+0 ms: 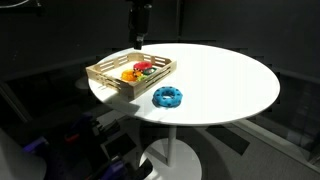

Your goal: Put the blue ring on the table

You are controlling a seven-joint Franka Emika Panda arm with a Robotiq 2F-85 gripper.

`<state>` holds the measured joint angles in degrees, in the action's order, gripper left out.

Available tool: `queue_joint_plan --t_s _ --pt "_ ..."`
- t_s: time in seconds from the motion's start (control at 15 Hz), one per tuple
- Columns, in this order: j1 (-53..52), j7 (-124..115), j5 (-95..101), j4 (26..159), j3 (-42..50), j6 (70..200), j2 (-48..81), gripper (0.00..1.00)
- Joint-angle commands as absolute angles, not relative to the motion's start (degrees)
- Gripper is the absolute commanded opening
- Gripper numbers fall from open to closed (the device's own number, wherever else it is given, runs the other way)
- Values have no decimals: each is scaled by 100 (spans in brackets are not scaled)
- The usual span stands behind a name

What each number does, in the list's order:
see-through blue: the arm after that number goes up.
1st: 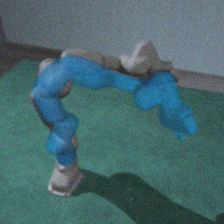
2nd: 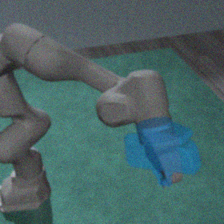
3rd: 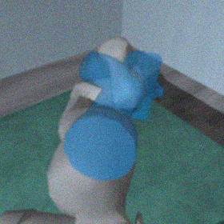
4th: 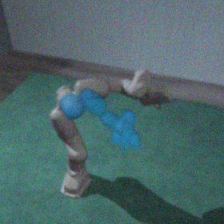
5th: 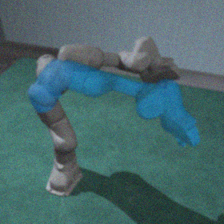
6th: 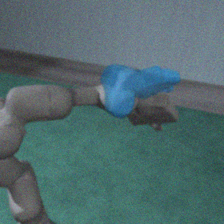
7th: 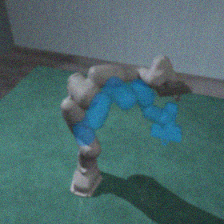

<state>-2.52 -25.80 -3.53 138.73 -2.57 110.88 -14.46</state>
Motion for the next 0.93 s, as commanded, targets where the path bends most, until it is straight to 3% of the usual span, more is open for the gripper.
queue_joint_plan --t_s 0.0,0.87 --pt "-208 -2440 -279 13637 -407 10526 -1780 100" --pt "-185 -2524 -203 13626 -743 10608 -2463 100"
